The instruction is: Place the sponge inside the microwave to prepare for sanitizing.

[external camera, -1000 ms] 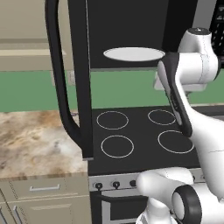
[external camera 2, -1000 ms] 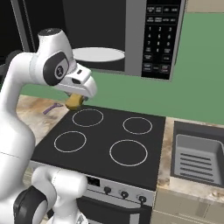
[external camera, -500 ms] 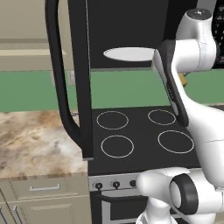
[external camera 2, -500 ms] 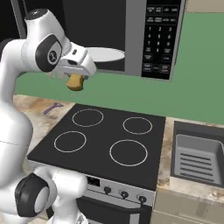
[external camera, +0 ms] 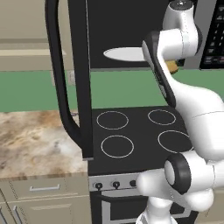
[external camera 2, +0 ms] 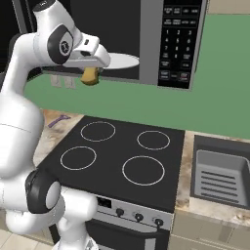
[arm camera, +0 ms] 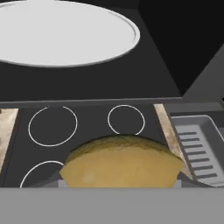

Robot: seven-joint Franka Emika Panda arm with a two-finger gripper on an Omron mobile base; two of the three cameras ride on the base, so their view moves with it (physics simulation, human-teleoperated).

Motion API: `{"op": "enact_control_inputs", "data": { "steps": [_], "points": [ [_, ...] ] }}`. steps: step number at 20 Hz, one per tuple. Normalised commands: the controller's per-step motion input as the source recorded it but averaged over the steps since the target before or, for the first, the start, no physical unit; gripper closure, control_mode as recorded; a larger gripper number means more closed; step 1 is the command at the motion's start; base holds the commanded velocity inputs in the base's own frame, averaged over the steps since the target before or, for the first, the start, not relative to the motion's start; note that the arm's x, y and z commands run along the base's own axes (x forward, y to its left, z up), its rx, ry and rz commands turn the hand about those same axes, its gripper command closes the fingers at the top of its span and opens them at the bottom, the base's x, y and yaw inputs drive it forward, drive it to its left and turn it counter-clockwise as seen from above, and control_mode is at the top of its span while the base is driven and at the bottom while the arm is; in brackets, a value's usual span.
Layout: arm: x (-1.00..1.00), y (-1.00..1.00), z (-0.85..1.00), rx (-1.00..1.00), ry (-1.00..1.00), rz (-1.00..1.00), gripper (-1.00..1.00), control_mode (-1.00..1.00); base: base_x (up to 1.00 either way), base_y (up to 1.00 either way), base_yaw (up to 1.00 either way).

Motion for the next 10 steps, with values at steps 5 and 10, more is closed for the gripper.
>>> {"op": "enact_control_inputs", "data": {
  "steps": [5,10],
  "points": [
    [0.60,0.16,0.07,0.00,0.00,0.04,1.00,-1.00,0.00,0.00,0.00],
    [0.87,0.05,0.00,0.00,0.00,0.00,1.00,-1.00,0.00,0.00,0.00]
  ]
}}
